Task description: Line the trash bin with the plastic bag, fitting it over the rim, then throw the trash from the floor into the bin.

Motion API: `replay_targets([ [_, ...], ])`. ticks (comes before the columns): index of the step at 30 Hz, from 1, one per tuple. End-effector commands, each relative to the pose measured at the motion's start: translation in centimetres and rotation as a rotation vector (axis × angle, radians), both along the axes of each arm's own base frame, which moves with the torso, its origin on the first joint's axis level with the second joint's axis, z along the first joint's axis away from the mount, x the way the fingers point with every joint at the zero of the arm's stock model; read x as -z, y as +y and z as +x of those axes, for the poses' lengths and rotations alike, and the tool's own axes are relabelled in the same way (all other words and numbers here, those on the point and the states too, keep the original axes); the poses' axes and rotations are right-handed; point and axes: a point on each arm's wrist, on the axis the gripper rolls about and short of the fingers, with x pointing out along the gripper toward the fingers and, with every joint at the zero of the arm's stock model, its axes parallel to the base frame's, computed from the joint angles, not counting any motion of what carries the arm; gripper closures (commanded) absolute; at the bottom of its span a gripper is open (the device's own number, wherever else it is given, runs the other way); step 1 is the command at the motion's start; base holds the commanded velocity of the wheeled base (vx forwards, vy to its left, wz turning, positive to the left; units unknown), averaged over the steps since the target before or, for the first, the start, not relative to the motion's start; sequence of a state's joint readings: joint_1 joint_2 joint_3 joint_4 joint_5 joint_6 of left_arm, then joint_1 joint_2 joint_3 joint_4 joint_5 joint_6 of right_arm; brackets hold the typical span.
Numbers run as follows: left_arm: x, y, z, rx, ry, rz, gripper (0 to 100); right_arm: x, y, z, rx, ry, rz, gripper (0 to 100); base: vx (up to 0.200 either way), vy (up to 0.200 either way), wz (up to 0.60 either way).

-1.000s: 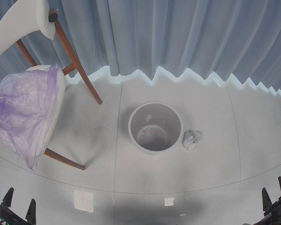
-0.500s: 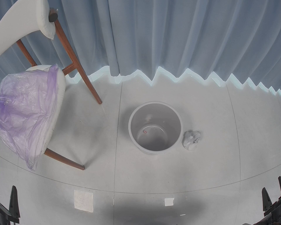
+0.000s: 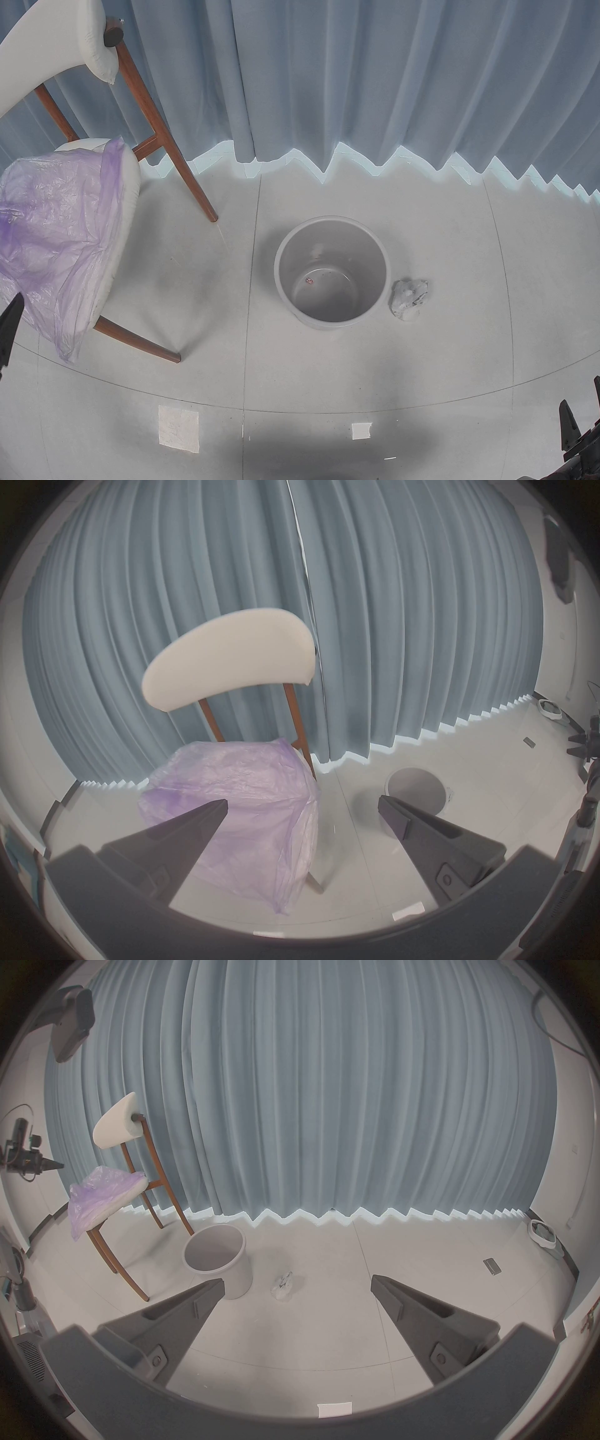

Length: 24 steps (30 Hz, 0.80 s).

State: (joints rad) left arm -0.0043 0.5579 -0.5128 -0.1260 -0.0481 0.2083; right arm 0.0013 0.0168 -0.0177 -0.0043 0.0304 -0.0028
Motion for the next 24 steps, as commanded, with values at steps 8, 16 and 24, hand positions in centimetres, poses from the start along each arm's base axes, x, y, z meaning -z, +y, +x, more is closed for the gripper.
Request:
replay_targets([
  [8,-1.7,-0.2,9.5,0.060,0.259,0.013,0,0.5,0.0,0.0,-0.001,0.002,0.000,0,0.000,0.000,0.00],
  [16,-0.8,-0.1,14.7,0.011,0.375,0.035,0,0.5,0.0,0.0,-0.001,0.002,0.000,0,0.000,0.000,0.00],
  [24,0.5,-0.1,19.5,-0.014,0.388,0.074,0,0.5,0.0,0.0,-0.001,0.002,0.000,0,0.000,0.000,0.00],
])
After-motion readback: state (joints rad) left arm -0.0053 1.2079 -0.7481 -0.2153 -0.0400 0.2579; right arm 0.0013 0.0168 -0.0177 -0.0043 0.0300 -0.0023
